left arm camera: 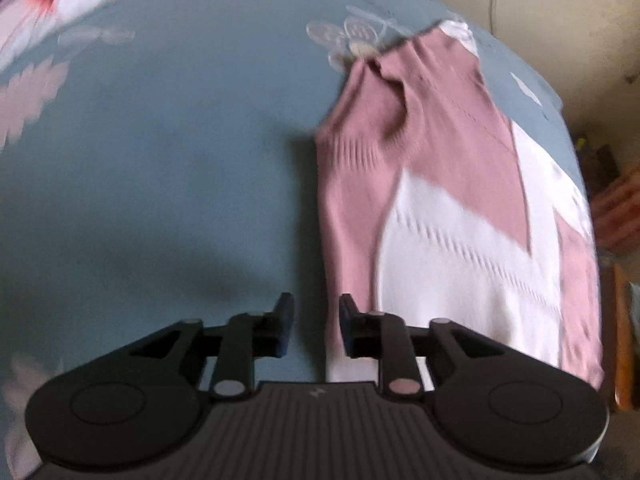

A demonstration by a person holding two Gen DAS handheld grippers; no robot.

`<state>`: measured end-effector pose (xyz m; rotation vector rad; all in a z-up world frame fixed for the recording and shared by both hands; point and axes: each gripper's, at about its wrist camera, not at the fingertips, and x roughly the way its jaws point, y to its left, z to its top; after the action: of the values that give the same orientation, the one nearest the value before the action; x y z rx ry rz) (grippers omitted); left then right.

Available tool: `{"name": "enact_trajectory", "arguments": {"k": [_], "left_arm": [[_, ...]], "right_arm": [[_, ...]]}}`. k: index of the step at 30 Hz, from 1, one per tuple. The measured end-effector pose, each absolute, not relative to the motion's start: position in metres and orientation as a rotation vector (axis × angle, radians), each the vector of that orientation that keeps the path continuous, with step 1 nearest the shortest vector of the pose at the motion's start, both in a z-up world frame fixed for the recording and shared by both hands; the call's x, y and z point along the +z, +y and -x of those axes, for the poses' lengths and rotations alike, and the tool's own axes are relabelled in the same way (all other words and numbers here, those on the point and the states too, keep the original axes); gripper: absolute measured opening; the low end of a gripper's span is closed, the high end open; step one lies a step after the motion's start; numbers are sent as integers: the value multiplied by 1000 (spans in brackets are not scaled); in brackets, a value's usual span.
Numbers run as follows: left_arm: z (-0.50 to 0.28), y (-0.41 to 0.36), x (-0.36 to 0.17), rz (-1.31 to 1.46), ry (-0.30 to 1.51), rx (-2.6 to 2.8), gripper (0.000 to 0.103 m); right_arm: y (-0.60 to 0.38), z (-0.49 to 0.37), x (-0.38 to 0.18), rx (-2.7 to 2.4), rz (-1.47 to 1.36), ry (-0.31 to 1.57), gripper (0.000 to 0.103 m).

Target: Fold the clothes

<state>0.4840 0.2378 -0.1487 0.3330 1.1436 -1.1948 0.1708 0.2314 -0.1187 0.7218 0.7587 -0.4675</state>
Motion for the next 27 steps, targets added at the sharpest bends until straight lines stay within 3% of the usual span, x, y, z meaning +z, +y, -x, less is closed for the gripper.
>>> {"name": "enact_trajectory", "arguments": {"k": [6,10,13,16,21,27], "left_arm": [[-473,327,-170,-352,1221,-1122,24],[-472,386,-181,-287,1279,-1037,32],[-468,422,-183,-244,1292,-996,32],[-464,449,-184,-199,1300,-976,40],[-460,478,-192,-140,1324,-953,40],[-441,481,-187,-152,1320,-1038,40]], "right_arm": [[291,-203,-106,-61,-382,848,33],[331,-216,-108,213,-148,936,33],[346,-227,-115,380,-147,1067,33],[363,-234,-117,494,-134,1106,33],[399,-244,-125,599,155,1181,32],[395,-254,-135,590,-121,1292,33]]}}
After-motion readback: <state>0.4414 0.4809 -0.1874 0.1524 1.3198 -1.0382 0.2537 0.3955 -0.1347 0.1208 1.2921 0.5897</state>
